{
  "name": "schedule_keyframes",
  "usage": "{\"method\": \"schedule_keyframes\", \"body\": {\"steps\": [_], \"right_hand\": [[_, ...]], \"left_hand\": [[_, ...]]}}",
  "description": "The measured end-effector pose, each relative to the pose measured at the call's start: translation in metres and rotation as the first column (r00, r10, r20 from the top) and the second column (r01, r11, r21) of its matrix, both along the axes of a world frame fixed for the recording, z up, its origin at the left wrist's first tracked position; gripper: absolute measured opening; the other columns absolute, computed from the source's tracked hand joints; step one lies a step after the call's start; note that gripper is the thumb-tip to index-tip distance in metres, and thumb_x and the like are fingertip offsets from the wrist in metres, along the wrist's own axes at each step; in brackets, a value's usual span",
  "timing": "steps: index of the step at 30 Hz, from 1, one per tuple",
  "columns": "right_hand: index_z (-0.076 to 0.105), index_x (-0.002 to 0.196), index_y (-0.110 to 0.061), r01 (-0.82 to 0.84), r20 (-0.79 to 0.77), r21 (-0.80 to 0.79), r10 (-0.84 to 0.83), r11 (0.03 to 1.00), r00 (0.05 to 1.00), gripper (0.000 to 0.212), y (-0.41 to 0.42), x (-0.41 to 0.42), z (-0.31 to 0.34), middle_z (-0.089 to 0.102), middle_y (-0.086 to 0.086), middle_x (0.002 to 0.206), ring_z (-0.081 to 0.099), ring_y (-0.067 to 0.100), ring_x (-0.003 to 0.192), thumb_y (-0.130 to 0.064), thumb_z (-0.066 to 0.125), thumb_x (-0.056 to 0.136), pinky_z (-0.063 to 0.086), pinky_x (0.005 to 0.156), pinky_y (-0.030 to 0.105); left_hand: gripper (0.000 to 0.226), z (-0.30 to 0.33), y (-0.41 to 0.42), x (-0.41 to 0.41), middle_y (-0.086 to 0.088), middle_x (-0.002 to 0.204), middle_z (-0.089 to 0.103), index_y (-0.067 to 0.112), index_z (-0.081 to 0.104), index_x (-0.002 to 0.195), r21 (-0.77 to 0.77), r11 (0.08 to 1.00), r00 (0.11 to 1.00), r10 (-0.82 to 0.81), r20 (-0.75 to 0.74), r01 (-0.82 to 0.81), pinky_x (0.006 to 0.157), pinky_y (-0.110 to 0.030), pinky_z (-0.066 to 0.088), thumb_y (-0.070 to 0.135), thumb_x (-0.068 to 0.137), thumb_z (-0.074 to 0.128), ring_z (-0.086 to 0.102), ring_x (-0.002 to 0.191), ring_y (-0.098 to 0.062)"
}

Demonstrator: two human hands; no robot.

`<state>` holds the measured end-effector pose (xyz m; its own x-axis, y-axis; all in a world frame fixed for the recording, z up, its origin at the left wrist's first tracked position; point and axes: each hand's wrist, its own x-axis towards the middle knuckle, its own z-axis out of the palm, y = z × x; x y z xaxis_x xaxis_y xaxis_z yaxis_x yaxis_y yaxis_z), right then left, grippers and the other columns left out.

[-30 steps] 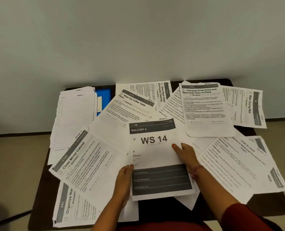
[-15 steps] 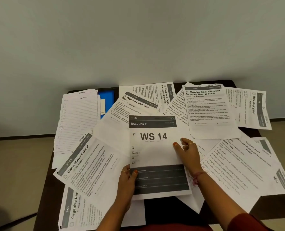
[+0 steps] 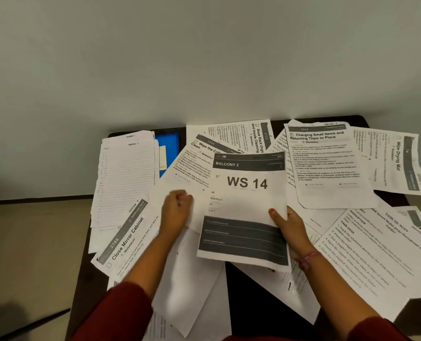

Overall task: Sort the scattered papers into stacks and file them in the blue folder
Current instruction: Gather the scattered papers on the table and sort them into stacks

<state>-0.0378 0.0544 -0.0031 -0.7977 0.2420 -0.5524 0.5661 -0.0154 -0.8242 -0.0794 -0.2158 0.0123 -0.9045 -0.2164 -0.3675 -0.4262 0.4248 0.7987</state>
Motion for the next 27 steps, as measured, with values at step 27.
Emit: {"method": "schedule_keyframes", "body": {"steps": [27], "right_hand": [[0.063, 0.117, -0.015, 0.188, 0.042, -0.136, -0.184, 0.973, 0.982, 0.029, 0.007, 0.018, 0.002, 0.071, 0.007, 0.108, 0.068, 0.027, 0.098, -0.026, 0.063, 0.090, 0.054, 0.088, 0.043]], "left_hand": [[0.015, 0.042, -0.030, -0.064, -0.008, 0.103, 0.067, 0.014, 0.060, 0.094, 0.164, 0.978, 0.991, 0.126, 0.038, -0.131, 0.090, -0.042, 0.052, 0.014, 0.098, 0.046, 0.063, 0.096, -0.026]]}}
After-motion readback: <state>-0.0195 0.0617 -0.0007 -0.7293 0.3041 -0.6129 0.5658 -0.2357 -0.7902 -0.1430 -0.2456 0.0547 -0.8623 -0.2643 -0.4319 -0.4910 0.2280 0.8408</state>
